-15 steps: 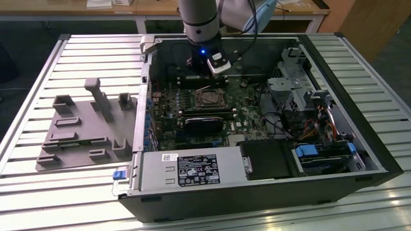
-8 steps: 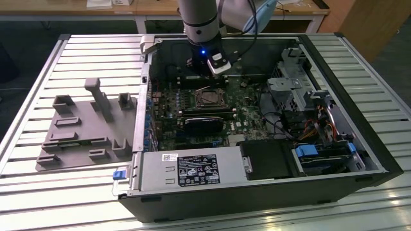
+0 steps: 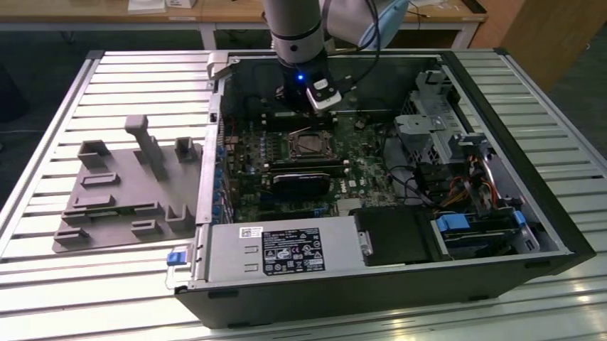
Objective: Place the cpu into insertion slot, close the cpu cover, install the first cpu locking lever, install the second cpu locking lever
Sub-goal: 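Install the first cpu locking lever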
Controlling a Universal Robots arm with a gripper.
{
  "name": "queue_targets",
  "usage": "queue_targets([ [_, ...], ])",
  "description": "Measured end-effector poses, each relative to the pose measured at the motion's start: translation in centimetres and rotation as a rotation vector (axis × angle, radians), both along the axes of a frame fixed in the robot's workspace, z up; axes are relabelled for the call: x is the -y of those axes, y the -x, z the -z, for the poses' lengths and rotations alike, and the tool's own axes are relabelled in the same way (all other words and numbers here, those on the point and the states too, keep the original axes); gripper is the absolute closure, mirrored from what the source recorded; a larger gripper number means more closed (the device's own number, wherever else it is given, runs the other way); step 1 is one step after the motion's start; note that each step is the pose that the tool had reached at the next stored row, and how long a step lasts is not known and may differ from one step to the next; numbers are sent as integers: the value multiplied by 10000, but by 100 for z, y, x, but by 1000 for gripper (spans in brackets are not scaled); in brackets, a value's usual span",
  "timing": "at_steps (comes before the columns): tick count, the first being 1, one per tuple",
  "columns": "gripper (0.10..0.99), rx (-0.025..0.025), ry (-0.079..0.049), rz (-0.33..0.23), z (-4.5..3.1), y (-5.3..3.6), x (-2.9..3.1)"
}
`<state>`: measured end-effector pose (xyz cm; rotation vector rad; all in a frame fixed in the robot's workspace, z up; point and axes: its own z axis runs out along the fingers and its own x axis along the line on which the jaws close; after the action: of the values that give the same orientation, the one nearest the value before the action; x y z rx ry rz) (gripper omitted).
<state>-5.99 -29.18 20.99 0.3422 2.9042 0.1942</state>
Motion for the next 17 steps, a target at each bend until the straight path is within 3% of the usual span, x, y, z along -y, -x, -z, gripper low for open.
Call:
queue_targets([
  [17,984,-2,17,287,21,0,-28],
])
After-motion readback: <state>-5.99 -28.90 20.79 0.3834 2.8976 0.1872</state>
